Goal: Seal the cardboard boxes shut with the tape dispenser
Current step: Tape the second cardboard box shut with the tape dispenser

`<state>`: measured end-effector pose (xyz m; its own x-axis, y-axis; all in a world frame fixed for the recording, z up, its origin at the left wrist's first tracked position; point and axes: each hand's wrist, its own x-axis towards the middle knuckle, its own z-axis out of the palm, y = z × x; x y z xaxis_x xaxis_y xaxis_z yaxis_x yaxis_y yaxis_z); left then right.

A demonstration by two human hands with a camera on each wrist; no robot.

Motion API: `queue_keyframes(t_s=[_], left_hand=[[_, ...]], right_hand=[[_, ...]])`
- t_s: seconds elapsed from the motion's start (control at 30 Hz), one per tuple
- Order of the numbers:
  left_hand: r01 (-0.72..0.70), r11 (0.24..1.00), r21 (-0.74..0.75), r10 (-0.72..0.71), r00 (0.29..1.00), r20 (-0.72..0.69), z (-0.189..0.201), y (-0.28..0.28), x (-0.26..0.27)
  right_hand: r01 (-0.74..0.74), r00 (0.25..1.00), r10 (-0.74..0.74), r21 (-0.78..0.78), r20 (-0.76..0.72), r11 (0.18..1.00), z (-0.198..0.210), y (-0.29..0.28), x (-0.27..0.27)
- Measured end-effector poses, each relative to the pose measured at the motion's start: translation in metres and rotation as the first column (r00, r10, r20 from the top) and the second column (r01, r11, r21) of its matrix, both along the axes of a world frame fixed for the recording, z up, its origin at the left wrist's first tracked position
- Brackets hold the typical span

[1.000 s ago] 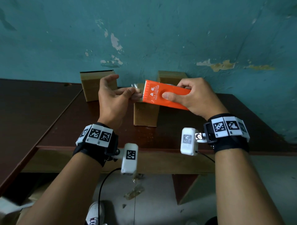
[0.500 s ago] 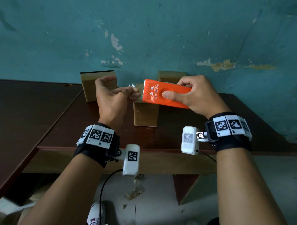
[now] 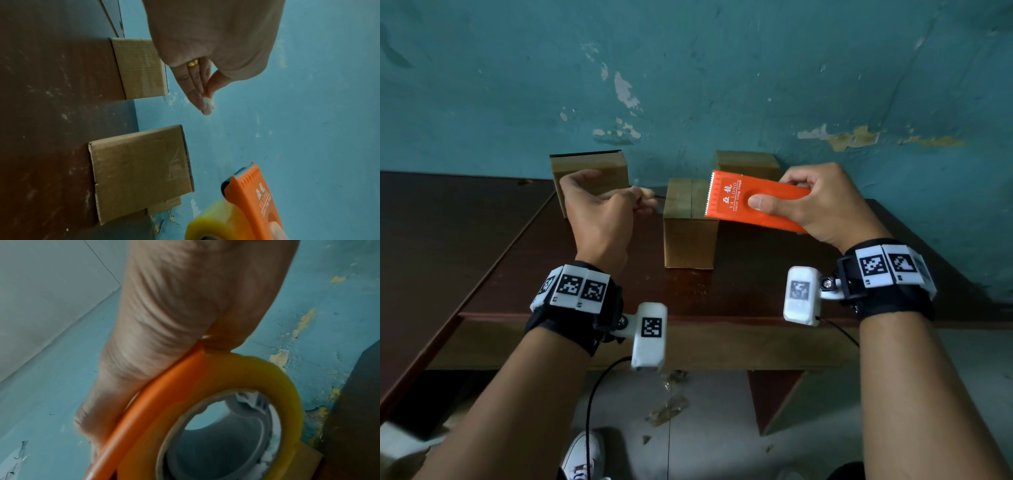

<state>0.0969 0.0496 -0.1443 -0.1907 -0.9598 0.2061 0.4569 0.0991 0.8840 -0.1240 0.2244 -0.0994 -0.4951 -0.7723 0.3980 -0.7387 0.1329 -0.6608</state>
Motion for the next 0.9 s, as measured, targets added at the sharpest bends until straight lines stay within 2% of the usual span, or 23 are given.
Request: queue_keyframes(t_s=[0.13,0.33,0.5,0.9], left_hand=[[-0.037,0.998,0.054,0.034,0.998,0.051,0.002,-0.005,0.005],[-0.004,0.988,0.152,-0.012,0.994,0.105,-0.002,-0.012,0.003],[0.000,0.987,0.160,-0.020,0.992,0.125,-0.001,-0.008,0.004],[-0.027,0.982,0.186,-0.006,0.984,0.179,-0.010,-0.012,-0.005]], right_hand=[[0.022,1.000,-0.022,0.011,-0.009,1.000,-0.002,0.006,-0.011],[0.006,0.998,-0.011,0.076,0.062,0.997,0.001,0.004,-0.022],[-0.062,0.995,0.051,0.132,0.085,0.989,0.007,-0.002,-0.030],[-0.106,0.977,0.053,0.254,0.208,0.961,-0.005,-0.014,-0.047]])
